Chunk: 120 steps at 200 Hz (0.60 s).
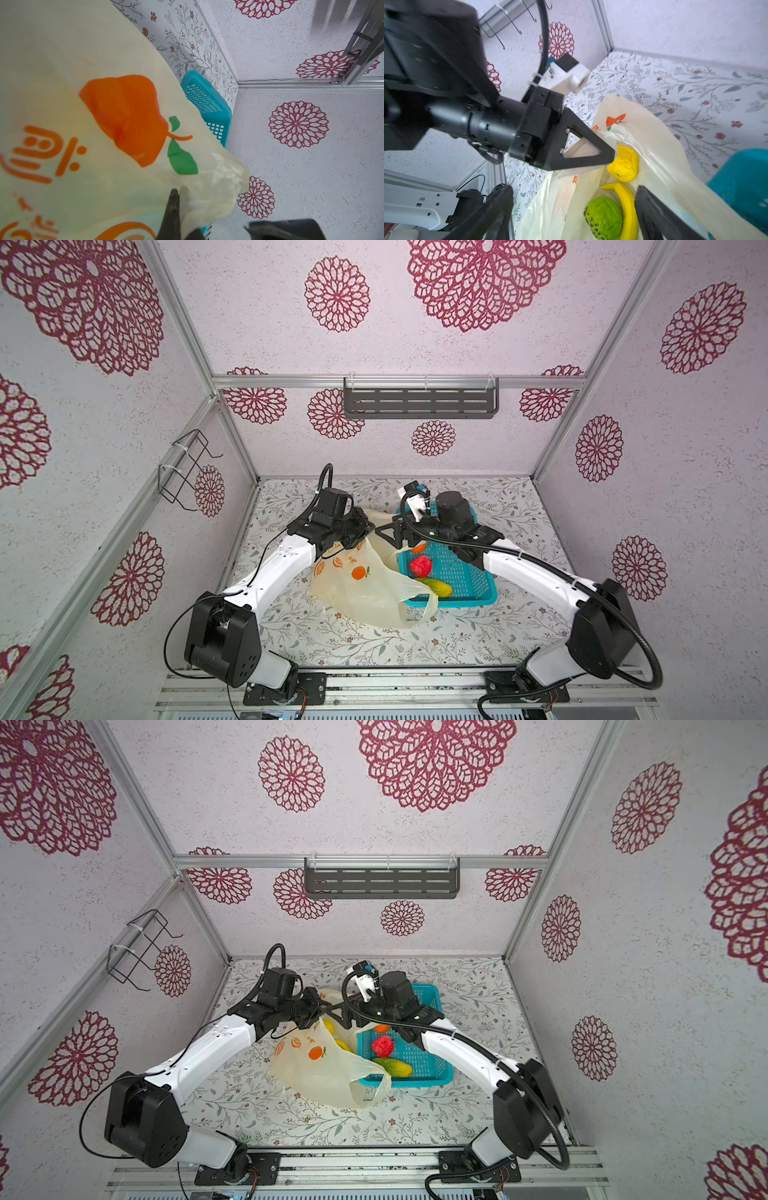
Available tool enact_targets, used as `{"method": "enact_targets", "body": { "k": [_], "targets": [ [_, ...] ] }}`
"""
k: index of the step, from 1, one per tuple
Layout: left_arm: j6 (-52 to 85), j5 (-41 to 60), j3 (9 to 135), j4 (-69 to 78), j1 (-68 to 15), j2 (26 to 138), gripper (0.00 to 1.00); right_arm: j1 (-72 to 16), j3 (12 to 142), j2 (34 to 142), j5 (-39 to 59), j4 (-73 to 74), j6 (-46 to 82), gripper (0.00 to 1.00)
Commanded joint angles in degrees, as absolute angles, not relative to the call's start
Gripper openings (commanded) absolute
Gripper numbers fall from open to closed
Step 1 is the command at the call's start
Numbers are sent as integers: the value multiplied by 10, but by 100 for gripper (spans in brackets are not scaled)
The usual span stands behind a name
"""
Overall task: Place the fruits into the plastic bag
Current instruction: 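Withdraw the right gripper from the bag back over the basket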
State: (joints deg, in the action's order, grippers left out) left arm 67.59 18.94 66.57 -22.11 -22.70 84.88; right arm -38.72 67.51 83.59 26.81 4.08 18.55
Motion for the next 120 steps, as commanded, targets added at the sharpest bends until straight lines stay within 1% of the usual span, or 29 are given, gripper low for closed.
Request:
{"method": "enact_targets", "body": {
  "k": [1,32,46,65,99,109,120],
  "targets": [
    [680,183,659,-215,-222,836,0,-364,661,782,197,-2,155,92],
    [682,180,645,-215,-221,826,0,-335,635,761,63,-43,172,92],
    [683,178,642,-216,-221,823,0,-324,625,769,43,-52,187,91],
    [683,177,642,-215,-222,820,0,-320,609,787,59,-48,192,89],
    [683,176,641,-217,-222,817,0,-320,563,814,152,13,223,84],
    [684,175,639,-217,-221,816,0,-320,550,823,177,43,238,81],
    [683,174,637,-215,-222,816,0,-321,541,834,196,75,258,72]
  ]
}}
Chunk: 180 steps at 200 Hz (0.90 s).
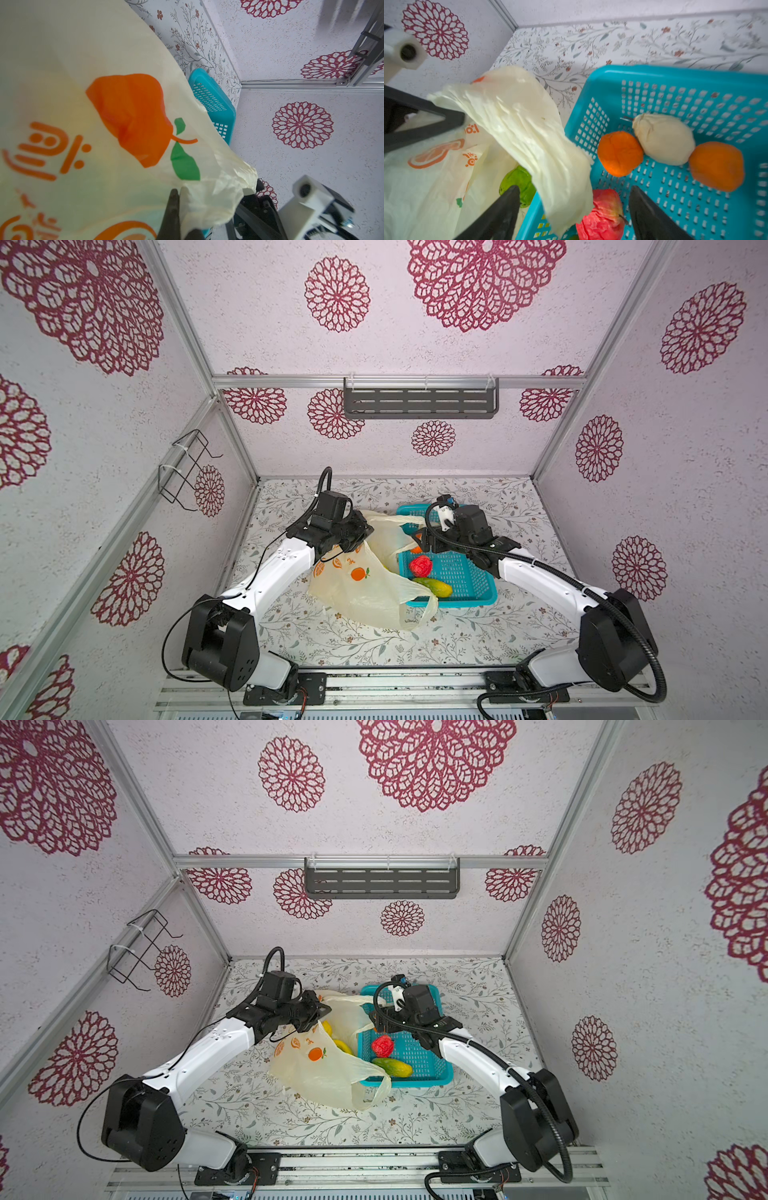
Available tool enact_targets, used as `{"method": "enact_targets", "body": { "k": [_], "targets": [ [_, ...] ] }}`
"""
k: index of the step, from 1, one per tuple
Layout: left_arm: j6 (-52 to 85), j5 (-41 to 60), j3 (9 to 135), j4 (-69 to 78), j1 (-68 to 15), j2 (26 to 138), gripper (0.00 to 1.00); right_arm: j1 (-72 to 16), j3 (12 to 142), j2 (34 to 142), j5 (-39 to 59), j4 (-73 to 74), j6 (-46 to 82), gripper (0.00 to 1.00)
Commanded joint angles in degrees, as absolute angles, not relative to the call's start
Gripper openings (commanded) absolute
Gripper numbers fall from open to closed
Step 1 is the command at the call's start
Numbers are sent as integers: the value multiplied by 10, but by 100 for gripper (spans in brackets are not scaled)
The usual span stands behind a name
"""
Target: Place the fruits into the plastic bag
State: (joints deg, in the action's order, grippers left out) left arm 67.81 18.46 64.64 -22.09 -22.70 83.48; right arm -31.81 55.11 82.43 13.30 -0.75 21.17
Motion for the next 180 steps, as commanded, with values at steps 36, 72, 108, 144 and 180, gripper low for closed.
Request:
{"method": "enact_targets", "body": {
  "k": [36,72,108,144,180],
  "targets": [
    [682,174,635,-219,-222,809,0,-321,538,845,215,143,292,27],
    [675,171,622,-218,-217,788,0,-321,596,842,231,118,267,0],
    [670,190,602,-223,-192,765,0,-327,655,847,301,126,281,0],
    [657,193,580,-254,-153,724,0,-342,705,862,365,129,293,0],
    [625,204,571,-304,-103,673,0,-356,748,870,392,136,301,0]
  ]
}}
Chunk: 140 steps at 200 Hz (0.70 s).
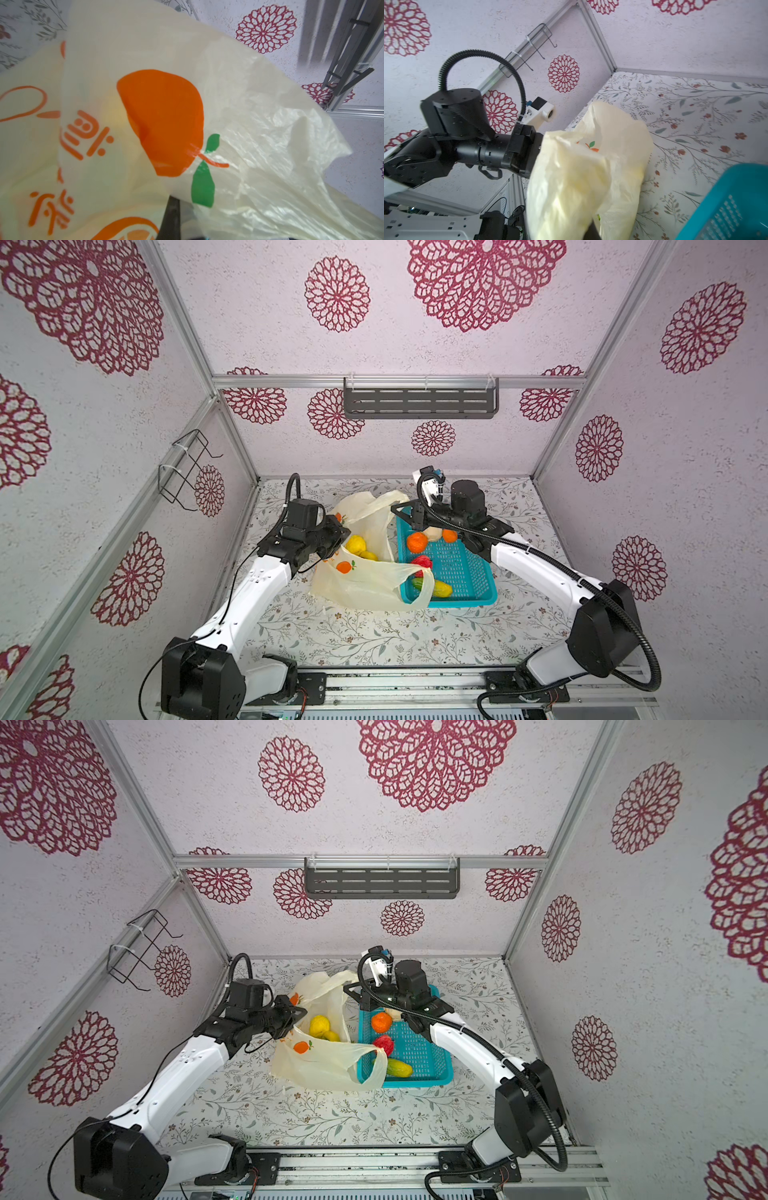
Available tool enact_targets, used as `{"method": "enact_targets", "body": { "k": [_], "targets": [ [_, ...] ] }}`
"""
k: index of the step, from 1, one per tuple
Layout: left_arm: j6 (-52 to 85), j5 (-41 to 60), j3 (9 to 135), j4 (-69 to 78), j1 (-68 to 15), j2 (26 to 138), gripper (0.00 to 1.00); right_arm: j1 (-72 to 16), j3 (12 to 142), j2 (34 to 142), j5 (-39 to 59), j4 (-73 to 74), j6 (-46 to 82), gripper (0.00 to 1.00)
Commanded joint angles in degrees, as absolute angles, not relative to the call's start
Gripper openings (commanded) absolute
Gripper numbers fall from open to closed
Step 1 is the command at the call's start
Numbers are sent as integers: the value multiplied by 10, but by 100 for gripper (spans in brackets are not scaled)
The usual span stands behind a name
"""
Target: Place the fruits into the plastic bag
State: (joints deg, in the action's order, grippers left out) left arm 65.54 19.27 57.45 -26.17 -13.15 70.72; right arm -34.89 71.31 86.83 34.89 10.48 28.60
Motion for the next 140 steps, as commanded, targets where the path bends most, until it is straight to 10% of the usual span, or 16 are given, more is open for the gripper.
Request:
{"method": "enact_targets", "body": {
  "k": [1,140],
  "targets": [
    [624,206,571,-305,-101,672,0,-356,748,870,393,136,301,0],
    [715,294,590,-221,-168,680,0,-314,982,988,224,-167,228,0]
  ]
}}
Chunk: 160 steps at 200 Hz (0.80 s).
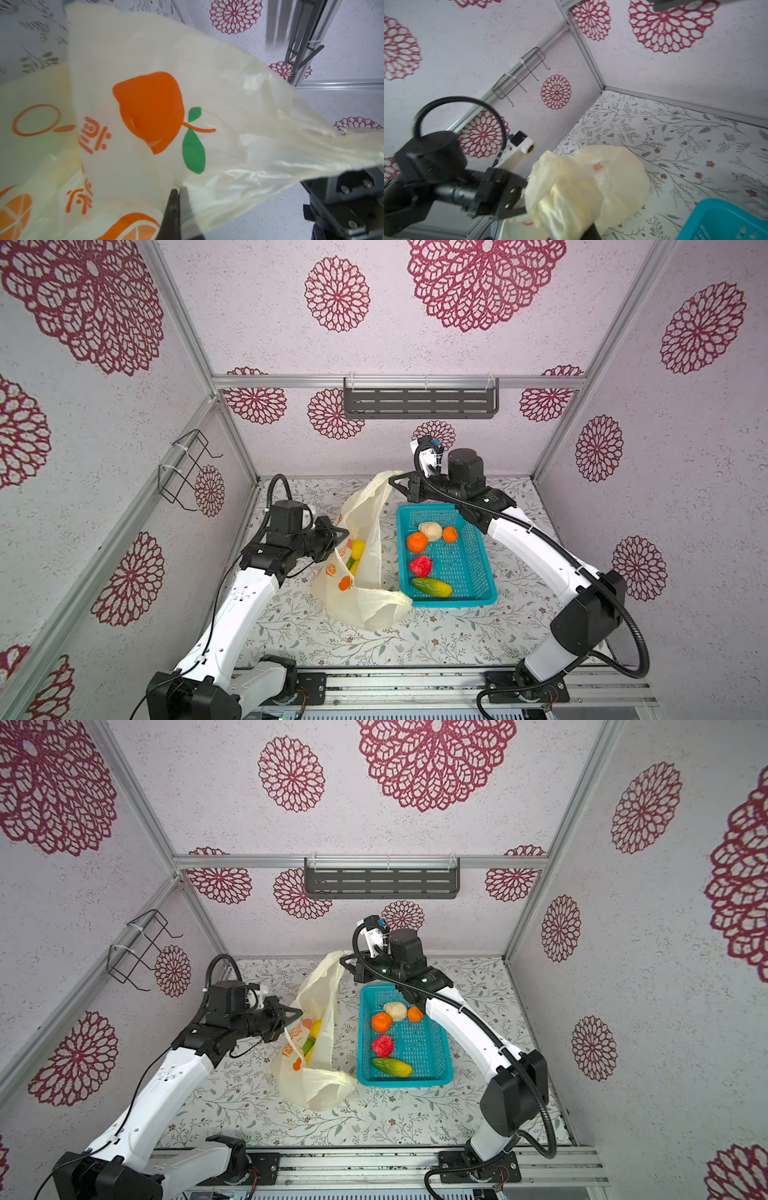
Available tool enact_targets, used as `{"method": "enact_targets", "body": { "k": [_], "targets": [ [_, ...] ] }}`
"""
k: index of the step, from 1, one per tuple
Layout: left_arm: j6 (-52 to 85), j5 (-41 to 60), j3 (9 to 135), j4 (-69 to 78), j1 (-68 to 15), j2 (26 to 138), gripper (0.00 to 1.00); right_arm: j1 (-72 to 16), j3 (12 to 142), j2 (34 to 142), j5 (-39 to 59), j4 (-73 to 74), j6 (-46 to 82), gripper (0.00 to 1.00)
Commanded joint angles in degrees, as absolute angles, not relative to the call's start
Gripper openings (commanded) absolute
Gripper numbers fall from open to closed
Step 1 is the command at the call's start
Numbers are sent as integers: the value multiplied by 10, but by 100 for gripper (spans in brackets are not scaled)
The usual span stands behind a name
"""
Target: Place the fruits into the plastic bag
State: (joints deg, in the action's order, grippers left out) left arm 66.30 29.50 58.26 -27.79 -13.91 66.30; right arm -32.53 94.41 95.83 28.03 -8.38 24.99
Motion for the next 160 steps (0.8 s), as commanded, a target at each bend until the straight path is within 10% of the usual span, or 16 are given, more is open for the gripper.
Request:
{"method": "enact_targets", "body": {
  "k": [1,38,86,160],
  "targets": [
    [716,293,589,-218,-169,681,0,-313,983,989,223,-169,228,0],
    [733,265,578,-187,-169,703,0,-303,990,1005,181,-213,227,1],
    [706,268,610,-184,-166,744,0,-287,866,889,142,-171,217,75],
    [683,277,632,-183,-165,772,0,-260,654,724,77,-198,227,81]
  ]
}}
